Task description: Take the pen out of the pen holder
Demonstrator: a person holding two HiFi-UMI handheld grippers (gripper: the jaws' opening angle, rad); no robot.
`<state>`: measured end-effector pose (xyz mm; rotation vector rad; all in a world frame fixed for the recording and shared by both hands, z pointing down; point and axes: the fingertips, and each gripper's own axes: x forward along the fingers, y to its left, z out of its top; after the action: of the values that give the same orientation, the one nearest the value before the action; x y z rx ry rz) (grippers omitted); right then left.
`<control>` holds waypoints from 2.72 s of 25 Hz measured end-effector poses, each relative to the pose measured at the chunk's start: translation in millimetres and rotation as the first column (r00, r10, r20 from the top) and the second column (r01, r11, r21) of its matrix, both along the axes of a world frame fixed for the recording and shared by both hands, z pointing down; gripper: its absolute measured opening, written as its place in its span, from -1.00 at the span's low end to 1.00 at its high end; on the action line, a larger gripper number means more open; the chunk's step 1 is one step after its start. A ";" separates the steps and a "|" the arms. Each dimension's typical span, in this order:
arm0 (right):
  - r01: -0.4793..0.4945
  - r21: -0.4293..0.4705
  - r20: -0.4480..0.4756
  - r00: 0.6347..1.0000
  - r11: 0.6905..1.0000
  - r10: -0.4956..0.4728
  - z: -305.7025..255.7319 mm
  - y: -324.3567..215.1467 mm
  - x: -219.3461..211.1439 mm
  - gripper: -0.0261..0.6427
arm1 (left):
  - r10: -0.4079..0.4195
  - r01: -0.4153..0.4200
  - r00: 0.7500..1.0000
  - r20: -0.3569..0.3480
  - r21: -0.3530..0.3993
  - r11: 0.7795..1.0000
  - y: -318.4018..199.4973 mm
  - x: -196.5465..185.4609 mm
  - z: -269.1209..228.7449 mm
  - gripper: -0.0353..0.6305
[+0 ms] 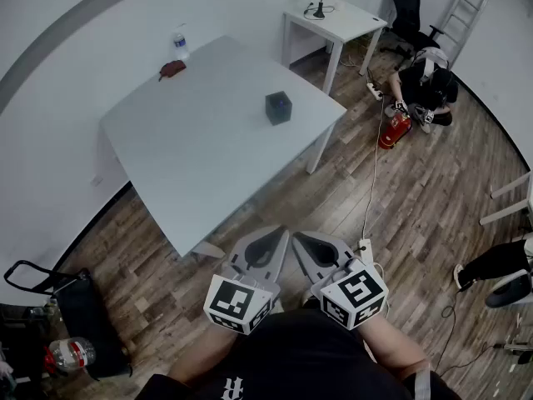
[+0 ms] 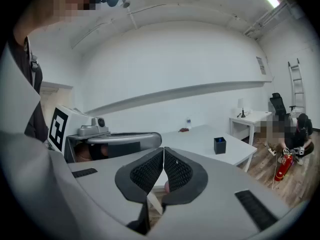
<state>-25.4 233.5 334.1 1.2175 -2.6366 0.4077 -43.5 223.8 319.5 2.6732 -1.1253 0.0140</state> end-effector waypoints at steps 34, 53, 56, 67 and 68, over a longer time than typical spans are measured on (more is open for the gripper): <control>0.155 -0.036 -0.008 0.988 0.987 -0.155 27.2 -183.6 27.1 -0.88 | -0.172 0.174 0.983 0.060 -0.037 0.984 -194.3 28.1 14.9 -0.88; 0.134 -0.102 -0.007 0.991 0.986 -0.135 58.3 -267.4 36.4 -0.88 | -0.171 0.179 0.979 0.110 -0.076 0.981 -309.9 38.3 49.7 -0.88; 0.125 -0.137 -0.015 0.992 0.983 -0.129 69.5 -283.9 34.0 -0.88 | -0.163 0.176 0.978 0.127 -0.095 0.980 -331.7 36.6 67.4 -0.88; 0.067 -0.268 -0.030 0.997 0.961 -0.078 109.9 -336.7 31.6 -0.88 | -0.118 0.142 0.981 0.157 -0.152 0.978 -408.4 36.7 120.6 -0.88; 0.061 -0.282 -0.031 0.997 0.957 -0.073 113.5 -339.2 32.4 -0.88 | -0.111 0.138 0.980 0.166 -0.157 0.978 -412.6 38.5 126.4 -0.88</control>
<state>7.0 -105.6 447.6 1.0316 -2.4710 0.7094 -5.1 -188.8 445.9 2.4834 -1.2760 0.2892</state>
